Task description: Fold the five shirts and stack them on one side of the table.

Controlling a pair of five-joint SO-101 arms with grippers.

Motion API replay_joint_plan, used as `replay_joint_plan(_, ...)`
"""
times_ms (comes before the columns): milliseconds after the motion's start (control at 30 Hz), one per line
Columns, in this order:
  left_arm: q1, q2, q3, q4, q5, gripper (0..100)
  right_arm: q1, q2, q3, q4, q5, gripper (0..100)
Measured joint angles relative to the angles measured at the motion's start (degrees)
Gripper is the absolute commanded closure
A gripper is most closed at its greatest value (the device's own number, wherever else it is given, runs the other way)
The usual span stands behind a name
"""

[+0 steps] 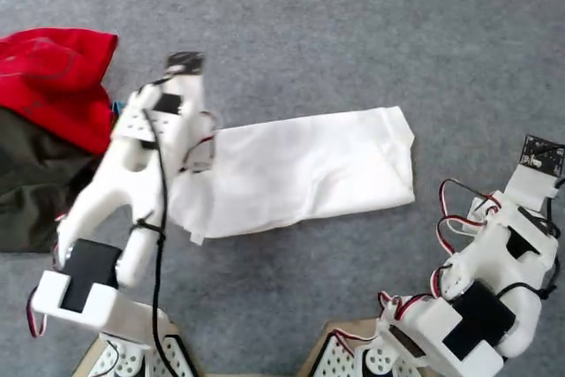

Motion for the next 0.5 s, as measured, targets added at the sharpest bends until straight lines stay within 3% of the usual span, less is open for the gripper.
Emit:
replay_joint_plan(267,13.01,0.0,-10.02,1.49,0.0,97,2.81,-0.35,0.0,0.0,-3.78,98.4)
replay_joint_plan(500,22.59,0.18,-15.82,-1.67,0.0,97,7.47,-4.22,1.49,-4.04,-15.82,98.3)
